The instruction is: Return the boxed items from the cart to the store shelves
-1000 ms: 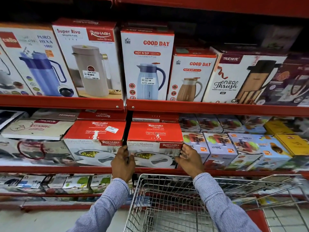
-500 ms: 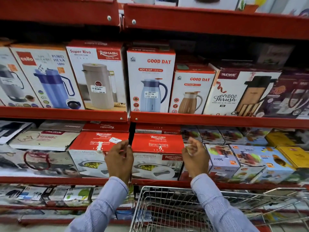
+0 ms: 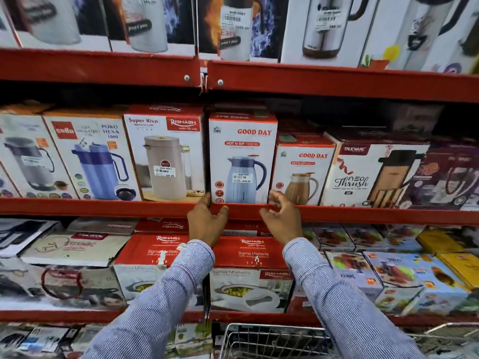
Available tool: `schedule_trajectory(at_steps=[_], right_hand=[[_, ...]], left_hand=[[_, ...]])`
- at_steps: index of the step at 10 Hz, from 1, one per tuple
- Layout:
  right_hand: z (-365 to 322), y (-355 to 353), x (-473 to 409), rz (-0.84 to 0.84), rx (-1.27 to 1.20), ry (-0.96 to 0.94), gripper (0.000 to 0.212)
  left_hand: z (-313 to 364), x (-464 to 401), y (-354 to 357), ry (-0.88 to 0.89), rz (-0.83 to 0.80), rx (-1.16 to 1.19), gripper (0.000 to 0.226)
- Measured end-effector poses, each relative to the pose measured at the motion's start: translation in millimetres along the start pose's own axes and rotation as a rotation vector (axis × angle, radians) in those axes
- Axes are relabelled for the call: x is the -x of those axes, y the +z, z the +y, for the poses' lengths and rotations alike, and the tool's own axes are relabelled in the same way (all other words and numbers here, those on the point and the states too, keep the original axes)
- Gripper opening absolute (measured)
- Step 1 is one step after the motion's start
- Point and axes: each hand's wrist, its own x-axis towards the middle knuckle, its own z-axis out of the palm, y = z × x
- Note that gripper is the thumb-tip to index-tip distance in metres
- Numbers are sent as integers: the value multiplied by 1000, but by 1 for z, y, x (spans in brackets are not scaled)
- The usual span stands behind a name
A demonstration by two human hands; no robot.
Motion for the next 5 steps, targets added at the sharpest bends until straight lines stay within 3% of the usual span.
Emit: schedule_trajectory(at_steps=[5], right_hand=[[0, -2, -9, -13, 33, 77, 56]], left_hand=[[4, 1, -6, 21, -25, -14, 56]])
